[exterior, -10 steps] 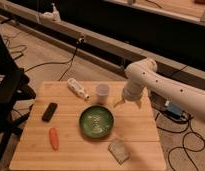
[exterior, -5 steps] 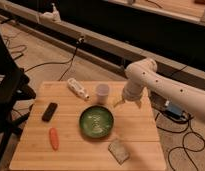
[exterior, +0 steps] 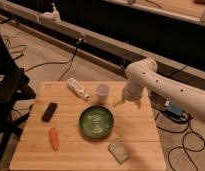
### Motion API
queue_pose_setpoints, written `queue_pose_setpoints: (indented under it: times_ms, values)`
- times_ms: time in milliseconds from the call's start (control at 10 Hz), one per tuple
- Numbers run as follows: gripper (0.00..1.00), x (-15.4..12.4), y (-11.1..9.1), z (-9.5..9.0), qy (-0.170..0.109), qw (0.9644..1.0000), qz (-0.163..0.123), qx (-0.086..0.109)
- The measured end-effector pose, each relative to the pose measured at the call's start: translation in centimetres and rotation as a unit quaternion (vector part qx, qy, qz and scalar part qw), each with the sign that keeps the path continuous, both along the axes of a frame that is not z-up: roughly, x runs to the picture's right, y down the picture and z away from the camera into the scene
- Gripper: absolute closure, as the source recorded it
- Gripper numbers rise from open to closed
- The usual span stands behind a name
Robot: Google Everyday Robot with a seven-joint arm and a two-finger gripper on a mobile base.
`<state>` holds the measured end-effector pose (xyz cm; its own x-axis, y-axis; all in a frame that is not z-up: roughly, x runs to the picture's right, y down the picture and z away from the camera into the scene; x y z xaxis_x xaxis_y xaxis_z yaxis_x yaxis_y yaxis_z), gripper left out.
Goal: Place the eraser on the white sponge
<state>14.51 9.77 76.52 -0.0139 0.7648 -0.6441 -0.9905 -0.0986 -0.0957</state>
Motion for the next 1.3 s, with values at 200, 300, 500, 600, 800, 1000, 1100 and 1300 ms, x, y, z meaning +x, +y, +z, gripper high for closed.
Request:
queue_pose_setpoints:
  times_ms: [200, 300, 500, 600, 800, 1000, 1100, 1300]
  values:
    - [0.2, -1.4, 0.0, -0.5, -0.017, 0.9998, 0.008, -0.006]
    - [0.2, -2.7, 0.0, -0.7, -0.029, 0.9995, 0.007, -0.008]
    - [0.2, -6.3, -0.7, -0.8, -0.05, 0.9987, -0.006, -0.003]
    - [0.2, -8.7, -1.0, -0.7, -0.062, 0.998, -0.015, 0.002]
    - [0.2, -15.2, -1.1, -0.3, -0.099, 0.9938, -0.05, 0.016]
    - [0.2, -17.8, -0.3, -0.4, -0.118, 0.9898, -0.075, 0.023]
    - [0.2, -17.6, -0.4, -0.4, -0.117, 0.99, -0.075, 0.024]
    - [0.2, -17.8, -0.3, -0.4, -0.119, 0.9897, -0.076, 0.023]
